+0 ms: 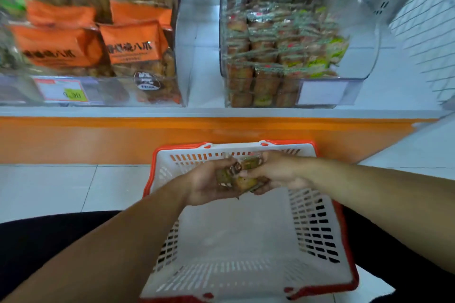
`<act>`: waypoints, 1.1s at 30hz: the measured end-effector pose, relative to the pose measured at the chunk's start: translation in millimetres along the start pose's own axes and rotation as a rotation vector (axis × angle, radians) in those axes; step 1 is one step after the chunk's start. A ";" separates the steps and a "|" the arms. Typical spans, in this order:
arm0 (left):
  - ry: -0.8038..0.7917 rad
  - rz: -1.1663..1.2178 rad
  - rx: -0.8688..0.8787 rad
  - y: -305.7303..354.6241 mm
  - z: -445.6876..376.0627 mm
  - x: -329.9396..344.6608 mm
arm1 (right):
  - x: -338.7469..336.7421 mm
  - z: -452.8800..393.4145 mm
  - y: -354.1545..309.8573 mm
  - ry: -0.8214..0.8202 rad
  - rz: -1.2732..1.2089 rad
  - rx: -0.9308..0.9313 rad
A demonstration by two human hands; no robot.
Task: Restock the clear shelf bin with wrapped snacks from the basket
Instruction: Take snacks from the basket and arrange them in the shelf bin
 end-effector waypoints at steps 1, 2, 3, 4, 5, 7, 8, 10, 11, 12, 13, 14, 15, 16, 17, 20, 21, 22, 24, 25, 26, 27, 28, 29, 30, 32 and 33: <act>-0.037 -0.041 -0.008 10.0 11.7 8.4 | -1.0 15.7 -10.4 0.021 0.105 -0.014; -0.077 -0.085 -0.018 19.8 23.8 17.9 | -2.7 31.2 -20.7 0.066 0.250 -0.034; -0.116 -0.125 -0.026 29.4 35.8 28.3 | -5.2 47.1 -32.2 0.117 0.418 -0.066; -0.154 -0.157 -0.030 39.2 47.6 39.5 | -8.0 63.9 -45.2 0.159 0.572 -0.107; -0.185 -0.177 -0.026 49.5 59.4 50.8 | -11.5 80.6 -59.0 0.195 0.682 -0.154; -0.225 -0.184 0.016 70.9 80.7 71.4 | -21.1 114.6 -87.2 0.271 0.776 -0.287; -0.232 -0.171 0.048 82.0 89.9 80.3 | -26.0 130.1 -101.0 0.313 0.780 -0.370; -0.218 -0.100 0.109 102.4 104.3 95.5 | -33.2 155.8 -122.0 0.373 0.649 -0.524; -0.204 -0.062 0.134 110.7 109.5 101.7 | -35.3 164.6 -129.0 0.392 0.562 -0.587; -0.190 -0.037 0.153 116.9 113.2 106.5 | -36.1 170.5 -134.1 0.404 0.483 -0.645; -0.179 -0.021 0.166 121.6 115.8 110.3 | -36.9 173.2 -137.4 0.413 0.418 -0.691; -0.182 -0.013 0.173 124.6 117.9 113.8 | -37.1 174.2 -139.7 0.420 0.375 -0.725; -0.207 -0.010 0.169 126.6 119.6 117.8 | -37.1 173.8 -141.7 0.429 0.368 -0.750; -0.246 -0.008 0.159 127.7 120.5 122.5 | -36.5 172.5 -142.9 0.429 0.371 -0.766; -0.287 0.002 0.151 128.9 120.6 127.7 | -36.3 170.3 -143.0 0.420 0.365 -0.780; -0.342 0.058 0.169 132.8 117.3 140.3 | -36.8 168.5 -140.4 0.447 0.289 -0.827; -0.346 0.065 0.174 133.7 116.0 142.6 | -37.8 168.8 -139.5 0.491 0.313 -0.843; -0.355 0.068 0.176 134.1 115.1 144.1 | -38.3 168.7 -138.9 0.534 0.351 -0.852; -0.377 0.076 0.180 134.8 114.1 145.5 | -38.2 168.5 -139.3 0.570 0.392 -0.863; -0.379 0.090 0.185 135.0 114.1 145.3 | -38.8 167.9 -139.6 0.565 0.385 -0.870; -0.375 0.108 0.196 135.1 114.2 144.8 | -39.6 167.4 -139.9 0.554 0.367 -0.873; -0.370 0.131 0.209 135.2 114.5 144.6 | -40.8 167.1 -139.7 0.546 0.349 -0.873; -0.367 0.159 0.217 135.2 114.6 144.9 | -42.3 167.4 -139.5 0.546 0.336 -0.867; -0.360 0.192 0.217 135.1 115.0 145.3 | -44.4 167.9 -139.2 0.558 0.338 -0.855; -0.347 0.221 0.215 134.8 115.2 145.8 | -46.8 168.2 -138.9 0.583 0.358 -0.836; -0.308 0.244 0.218 134.6 115.8 146.9 | -51.0 167.8 -138.1 0.652 0.436 -0.800; -0.281 0.242 0.226 134.7 116.2 147.7 | -51.8 166.9 -137.5 0.680 0.453 -0.784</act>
Point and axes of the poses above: each hand's wrist, its own z-axis away from the middle knuckle, its own x-axis out of the palm, y = z × x, the point moved 3 cm from there along -z, towards the middle knuckle, and after that the axes turned 3 degrees about x, right-handed, at the moved point
